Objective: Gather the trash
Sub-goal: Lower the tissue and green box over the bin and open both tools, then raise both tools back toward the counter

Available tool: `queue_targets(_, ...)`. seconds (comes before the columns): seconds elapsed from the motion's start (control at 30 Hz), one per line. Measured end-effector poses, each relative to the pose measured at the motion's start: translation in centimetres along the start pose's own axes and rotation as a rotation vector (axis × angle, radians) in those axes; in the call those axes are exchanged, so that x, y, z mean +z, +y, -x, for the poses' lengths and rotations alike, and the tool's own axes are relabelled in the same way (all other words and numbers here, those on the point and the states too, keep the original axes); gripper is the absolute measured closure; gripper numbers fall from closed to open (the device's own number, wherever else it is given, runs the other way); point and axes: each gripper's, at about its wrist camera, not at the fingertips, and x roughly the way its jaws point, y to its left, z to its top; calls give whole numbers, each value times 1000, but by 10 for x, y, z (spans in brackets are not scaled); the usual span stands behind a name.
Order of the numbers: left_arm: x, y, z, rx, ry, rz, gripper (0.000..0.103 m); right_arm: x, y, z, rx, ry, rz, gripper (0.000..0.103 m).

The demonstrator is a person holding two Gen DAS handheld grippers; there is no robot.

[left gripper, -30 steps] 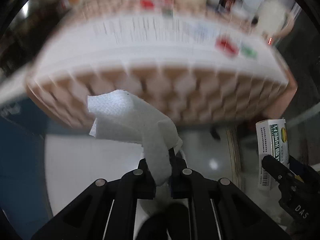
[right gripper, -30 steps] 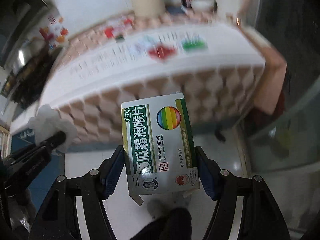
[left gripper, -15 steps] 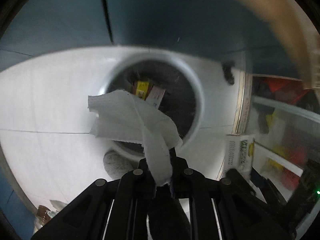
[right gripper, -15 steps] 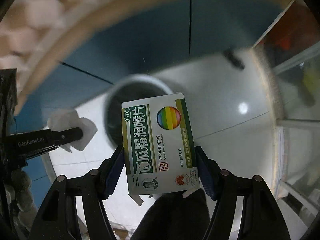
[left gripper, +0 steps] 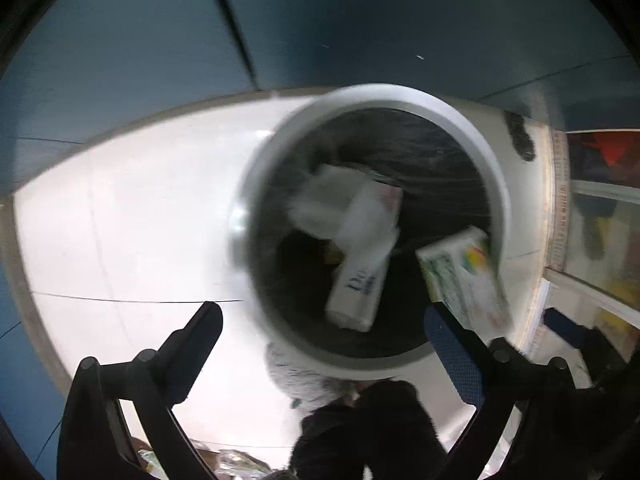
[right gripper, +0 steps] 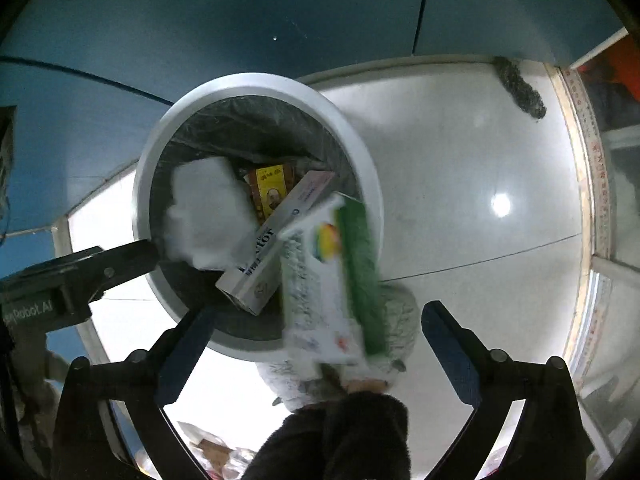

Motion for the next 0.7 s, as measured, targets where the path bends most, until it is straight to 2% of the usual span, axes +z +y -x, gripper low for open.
queue_targets(0.13, -10, 8, 24, 74, -55, 20, 0, -2, 5, 11, -36, -1, 13, 0)
queue_targets(0.4, -49, 10, 99, 137, -126, 52, 0, -15, 22, 55, -74, -7, 42, 0)
queue_targets(0.57, -75, -1, 164, 142, -156, 60, 0, -33, 34, 124, -99, -32, 52, 0)
queue_targets(0.7, -102, -12, 237, 146, -218, 38, 0, -49, 43, 197, -116, -70, 47, 0)
